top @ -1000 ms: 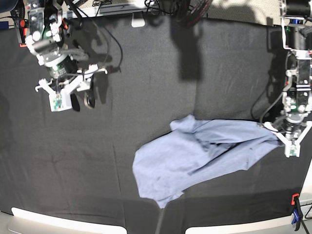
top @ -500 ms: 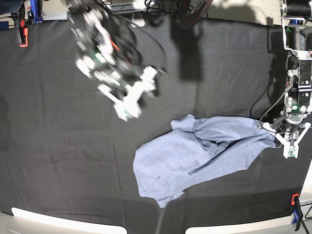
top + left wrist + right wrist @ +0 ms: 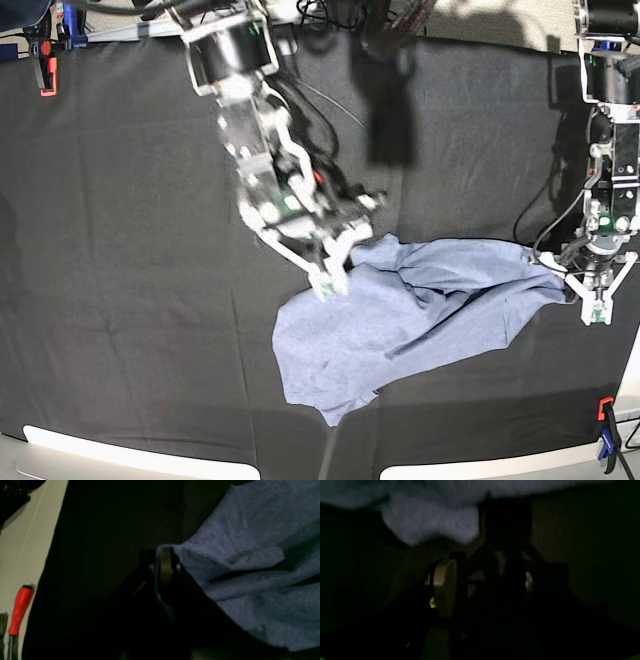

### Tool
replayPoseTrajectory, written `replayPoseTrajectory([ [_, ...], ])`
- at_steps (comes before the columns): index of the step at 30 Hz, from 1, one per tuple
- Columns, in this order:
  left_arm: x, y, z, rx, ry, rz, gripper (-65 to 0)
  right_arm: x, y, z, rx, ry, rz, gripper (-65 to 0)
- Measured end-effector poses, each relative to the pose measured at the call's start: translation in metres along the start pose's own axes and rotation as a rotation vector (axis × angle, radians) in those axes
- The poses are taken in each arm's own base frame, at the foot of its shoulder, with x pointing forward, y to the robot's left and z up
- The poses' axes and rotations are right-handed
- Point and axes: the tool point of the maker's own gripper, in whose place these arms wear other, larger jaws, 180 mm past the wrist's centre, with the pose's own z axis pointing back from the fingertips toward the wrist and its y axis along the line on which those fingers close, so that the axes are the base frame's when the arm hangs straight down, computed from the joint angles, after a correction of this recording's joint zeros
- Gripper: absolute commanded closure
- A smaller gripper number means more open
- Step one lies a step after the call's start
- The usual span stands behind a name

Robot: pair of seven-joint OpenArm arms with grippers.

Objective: Layout the t-shirt on the table in an organized manner, then fold the t-shirt properly
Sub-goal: 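Grasp the shirt fabric with the right gripper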

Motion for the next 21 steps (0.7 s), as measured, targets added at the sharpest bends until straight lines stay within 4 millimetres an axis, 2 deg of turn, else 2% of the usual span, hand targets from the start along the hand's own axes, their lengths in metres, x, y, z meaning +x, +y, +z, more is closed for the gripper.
replayPoseTrajectory([
  [4,0.001,0.000,0.000,0.001,-0.004,0.000,0.0,0.009,0.002,-0.010,0.008,-0.020,0.000,-32.4],
  [6,0.001,0.000,0.000,0.000,-0.005,0.000,0.0,0.011,0.000,-0.012,0.008,-0.014,0.003,-29.6],
  [8,0.001,0.000,0.000,0.000,-0.006,0.000,0.0,0.015,0.003,-0.014,0.017,-0.030,0.005,-22.9],
  [13,0.001,0.000,0.000,0.000,-0.008,0.000,0.0,0.018,0.004,-0.015,0.022,-0.064,0.007,0.0],
  [18,0.001,0.000,0.000,0.000,-0.004,0.000,0.0,0.017,0.013,-0.013,0.071,-0.059,0.067,0.0],
  [21,0.001,0.000,0.000,0.000,-0.004,0.000,0.0,0.012,0.018,-0.003,0.092,0.011,0.162,0.0],
])
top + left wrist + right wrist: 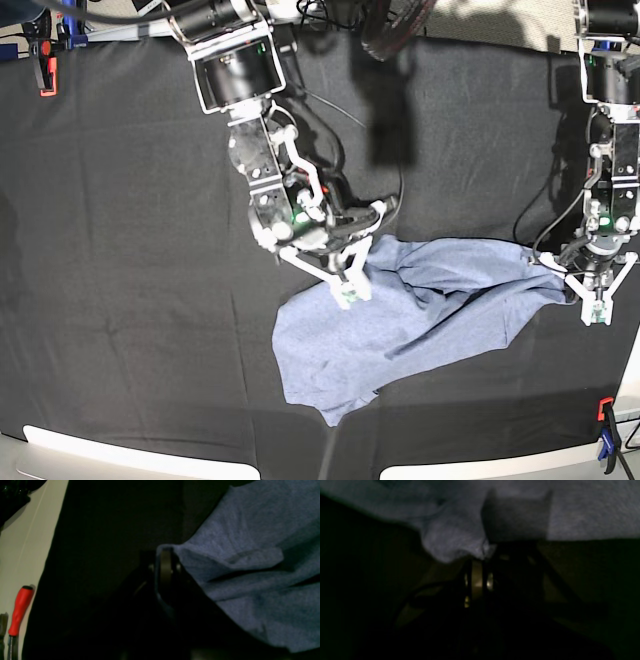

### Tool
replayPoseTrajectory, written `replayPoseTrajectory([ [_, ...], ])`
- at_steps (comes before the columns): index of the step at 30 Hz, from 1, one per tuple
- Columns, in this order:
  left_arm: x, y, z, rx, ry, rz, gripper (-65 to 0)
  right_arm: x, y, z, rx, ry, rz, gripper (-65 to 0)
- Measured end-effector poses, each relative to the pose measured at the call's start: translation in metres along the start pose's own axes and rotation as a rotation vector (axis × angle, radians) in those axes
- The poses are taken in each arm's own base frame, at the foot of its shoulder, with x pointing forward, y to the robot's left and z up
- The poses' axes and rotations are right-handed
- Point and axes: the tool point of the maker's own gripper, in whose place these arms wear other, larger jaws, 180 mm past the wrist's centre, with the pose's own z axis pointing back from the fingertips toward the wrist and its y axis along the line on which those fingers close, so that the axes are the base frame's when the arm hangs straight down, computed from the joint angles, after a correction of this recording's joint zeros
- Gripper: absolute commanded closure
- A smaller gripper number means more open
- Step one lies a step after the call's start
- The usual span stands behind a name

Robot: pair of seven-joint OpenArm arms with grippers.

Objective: Layout the t-shirt on the table in an organized manner, then fold the t-shirt properly
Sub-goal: 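Grasp the shirt fabric with the right gripper, then lift and pull the shirt with the right gripper away from the left gripper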

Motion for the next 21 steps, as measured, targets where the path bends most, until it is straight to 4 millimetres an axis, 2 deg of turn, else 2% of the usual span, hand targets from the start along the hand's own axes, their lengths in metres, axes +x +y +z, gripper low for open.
replayPoseTrajectory([
  [3,-0.001,0.001,0.000,0.001,0.002,-0.002,0.0,0.003,0.002,0.017,-0.004,0.023,0.033,0.0],
  [7,-0.005,0.006,0.001,0.010,0.016,-0.015,0.0,0.013,0.009,0.049,-0.011,-0.049,0.032,0.0],
  [9,-0.007,0.010,0.002,0.014,0.020,-0.022,0.0,0.008,0.009,0.067,-0.026,-0.070,0.047,0.0],
  [12,-0.013,0.011,0.003,0.015,0.044,-0.023,0.0,-0.014,0.004,0.090,-0.069,-0.061,0.060,0.0],
  [15,-0.023,0.007,0.005,0.005,0.059,-0.021,0.0,-0.042,0.011,0.109,-0.078,-0.037,0.063,0.0],
  [21,-0.067,0.003,0.017,-0.008,0.143,-0.042,0.0,-0.083,0.021,0.151,-0.118,0.004,0.093,0.0],
])
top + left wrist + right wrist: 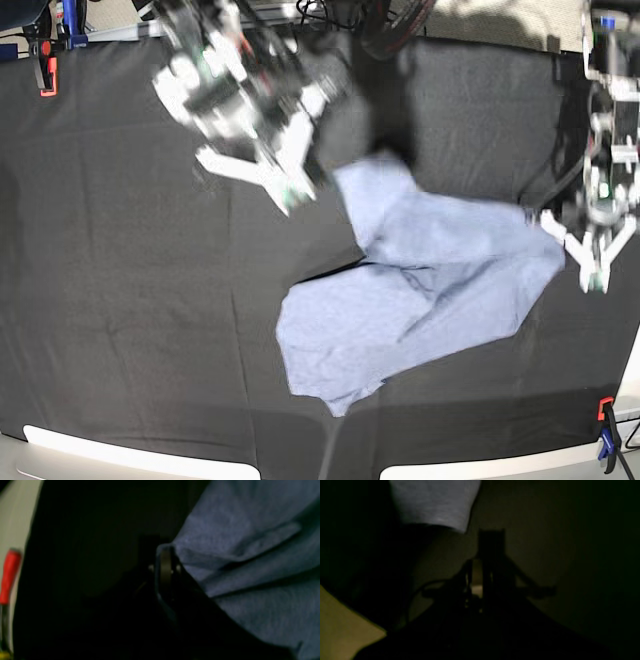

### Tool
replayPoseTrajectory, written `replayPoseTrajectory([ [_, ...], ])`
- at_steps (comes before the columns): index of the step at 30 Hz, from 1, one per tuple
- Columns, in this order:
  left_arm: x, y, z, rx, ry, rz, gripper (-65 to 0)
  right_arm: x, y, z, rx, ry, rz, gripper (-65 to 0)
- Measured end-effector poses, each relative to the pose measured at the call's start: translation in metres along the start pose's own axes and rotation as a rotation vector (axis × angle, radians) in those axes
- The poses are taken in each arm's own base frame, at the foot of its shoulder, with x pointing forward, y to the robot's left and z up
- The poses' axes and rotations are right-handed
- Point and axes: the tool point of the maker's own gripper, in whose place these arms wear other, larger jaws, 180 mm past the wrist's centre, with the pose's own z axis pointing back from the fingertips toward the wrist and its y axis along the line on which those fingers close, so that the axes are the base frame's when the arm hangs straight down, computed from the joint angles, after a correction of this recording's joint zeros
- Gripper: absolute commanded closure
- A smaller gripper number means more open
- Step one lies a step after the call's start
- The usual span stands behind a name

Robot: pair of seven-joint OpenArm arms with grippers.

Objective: Layout the t-shirt on the table in an organized manner, then fold the t-shirt properly
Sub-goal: 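Lift and pull the shirt with the right gripper away from the left gripper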

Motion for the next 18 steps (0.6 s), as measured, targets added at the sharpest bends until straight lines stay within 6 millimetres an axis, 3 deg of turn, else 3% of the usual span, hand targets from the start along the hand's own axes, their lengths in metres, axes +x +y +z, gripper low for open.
replayPoseTrajectory([
  [8,-0.006,-0.002,0.002,-0.003,-0.006,-0.003,0.0,-0.046,0.034,0.039,0.052,0.101,-0.042,0.0],
  [12,-0.006,-0.002,0.002,-0.003,-0.009,-0.003,0.0,-0.030,0.034,0.041,0.041,0.004,-0.038,0.0],
  [13,-0.006,-0.002,0.002,-0.003,-0.009,-0.003,0.0,-0.023,0.030,0.039,0.030,-0.033,-0.028,-3.0],
  [16,-0.006,-0.002,0.002,-0.003,-0.008,-0.003,0.0,-0.012,0.022,0.025,0.023,-0.080,-0.015,-30.7],
  [17,-0.006,-0.002,0.002,-0.003,-0.008,-0.003,0.0,-0.009,0.019,0.018,0.023,-0.089,-0.011,-36.4],
  [18,-0.006,-0.002,0.002,-0.004,-0.009,-0.003,0.0,-0.010,0.017,0.011,0.026,-0.084,-0.015,-37.7],
])
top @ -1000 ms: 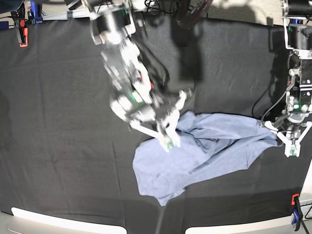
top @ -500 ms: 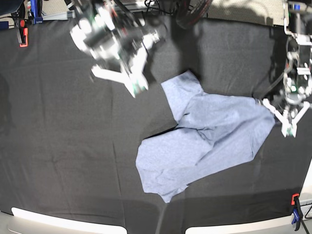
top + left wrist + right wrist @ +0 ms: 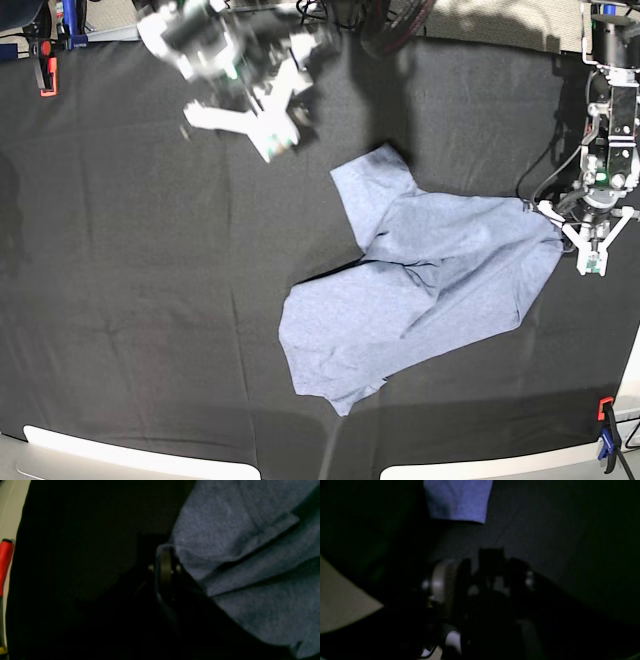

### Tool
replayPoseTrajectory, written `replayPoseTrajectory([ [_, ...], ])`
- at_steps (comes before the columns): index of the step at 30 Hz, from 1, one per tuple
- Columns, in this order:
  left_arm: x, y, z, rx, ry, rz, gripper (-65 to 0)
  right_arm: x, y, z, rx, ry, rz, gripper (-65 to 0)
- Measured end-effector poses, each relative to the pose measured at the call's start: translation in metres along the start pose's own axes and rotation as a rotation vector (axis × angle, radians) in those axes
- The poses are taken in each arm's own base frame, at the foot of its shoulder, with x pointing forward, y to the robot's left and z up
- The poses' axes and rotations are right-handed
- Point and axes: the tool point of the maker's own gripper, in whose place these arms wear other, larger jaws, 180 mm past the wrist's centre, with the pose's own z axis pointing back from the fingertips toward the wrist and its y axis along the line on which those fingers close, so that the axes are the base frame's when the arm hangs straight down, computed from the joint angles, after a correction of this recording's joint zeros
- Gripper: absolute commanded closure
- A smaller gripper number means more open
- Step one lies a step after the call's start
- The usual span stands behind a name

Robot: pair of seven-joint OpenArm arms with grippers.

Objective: Layout the t-shirt on the table in an organized manner, then fold the t-shirt properly
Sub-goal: 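Lift and pull the shirt with the right gripper away from the left gripper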

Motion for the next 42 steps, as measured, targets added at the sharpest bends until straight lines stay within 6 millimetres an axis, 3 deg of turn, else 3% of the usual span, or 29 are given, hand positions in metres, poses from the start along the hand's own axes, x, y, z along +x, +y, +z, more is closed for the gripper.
replayPoseTrajectory([
  [3,0.001,0.000,0.000,0.001,-0.002,0.000,0.0,-0.006,-0.014,-0.026,-0.015,0.044,-0.026,-37.7],
  [6,0.002,0.001,0.000,0.001,-0.004,0.000,0.0,0.006,-0.021,-0.051,-0.002,0.031,-0.089,-37.7],
  [14,0.001,0.000,0.000,0.001,-0.002,0.000,0.0,0.022,-0.006,-0.104,0.077,0.101,-0.170,-37.7],
  [20,0.001,0.000,0.000,0.001,-0.001,0.000,0.0,0.031,0.007,-0.127,0.108,0.123,-0.191,-37.2],
  [22,0.001,0.000,0.000,0.001,-0.002,0.000,0.0,0.033,0.007,-0.128,0.109,0.114,-0.191,-30.9],
  [26,0.001,0.000,0.000,0.000,-0.002,0.000,0.0,0.030,0.007,-0.128,0.107,0.114,-0.191,-2.8],
  [27,0.001,0.000,0.000,0.000,-0.002,0.000,0.0,0.028,0.006,-0.128,0.100,0.118,-0.177,0.0],
  [31,0.001,0.000,0.000,0.001,-0.002,0.000,0.0,0.021,-0.004,-0.125,0.041,0.178,-0.116,0.0],
  [34,0.001,0.000,0.000,0.001,-0.002,0.000,0.0,0.015,-0.008,-0.111,0.016,0.246,-0.103,0.0],
  [40,0.001,0.000,0.000,0.000,-0.004,0.000,0.0,0.036,-0.007,-0.059,-0.018,0.127,-0.131,0.0],
  [42,0.001,0.000,0.000,-0.004,-0.004,-0.002,0.0,0.029,-0.007,-0.038,-0.034,0.114,-0.127,0.0],
])
